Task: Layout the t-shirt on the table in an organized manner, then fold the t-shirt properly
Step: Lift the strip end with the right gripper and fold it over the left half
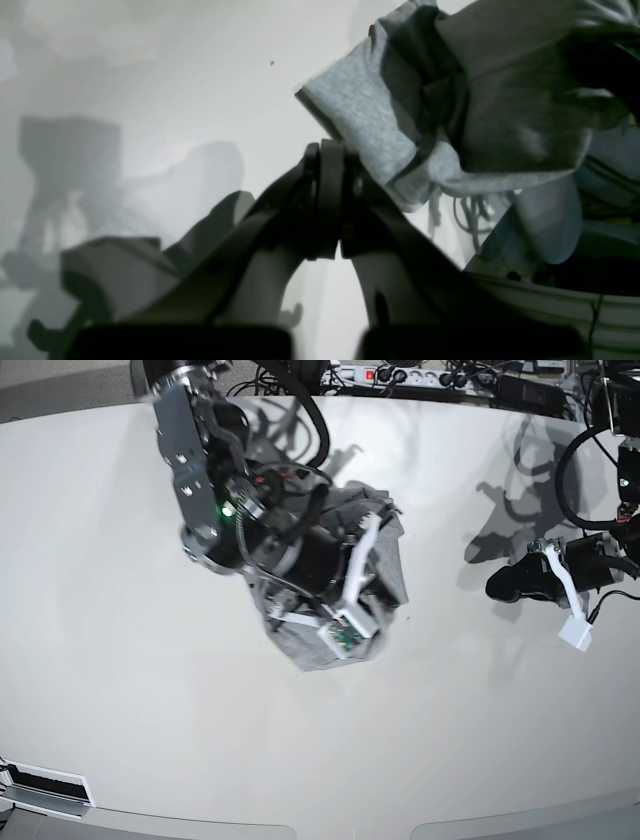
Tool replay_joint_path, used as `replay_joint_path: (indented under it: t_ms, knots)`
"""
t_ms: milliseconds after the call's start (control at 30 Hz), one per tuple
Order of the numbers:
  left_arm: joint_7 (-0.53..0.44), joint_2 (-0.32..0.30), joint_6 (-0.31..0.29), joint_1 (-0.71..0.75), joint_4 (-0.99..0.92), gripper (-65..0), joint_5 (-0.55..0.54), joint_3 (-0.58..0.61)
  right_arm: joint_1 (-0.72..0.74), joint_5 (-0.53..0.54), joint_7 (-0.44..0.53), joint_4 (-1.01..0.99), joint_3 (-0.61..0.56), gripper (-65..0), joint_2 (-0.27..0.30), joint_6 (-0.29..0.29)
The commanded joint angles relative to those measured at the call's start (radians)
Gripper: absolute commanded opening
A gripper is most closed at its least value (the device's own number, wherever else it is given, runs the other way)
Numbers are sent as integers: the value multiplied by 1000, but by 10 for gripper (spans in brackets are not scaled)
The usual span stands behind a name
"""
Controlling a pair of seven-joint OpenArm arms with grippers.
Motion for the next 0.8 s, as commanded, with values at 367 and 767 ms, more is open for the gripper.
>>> replay_joint_path:
  t_ms: [367,767]
  knots:
    - [-23,-13,-8,-12,14,-650,33,-7,193,201,-310,206,-78,-144,-84,54]
    - [-23,-12,-8,-13,14,-650,33,-7,146,201,-290,212,142,-296,-43,48]
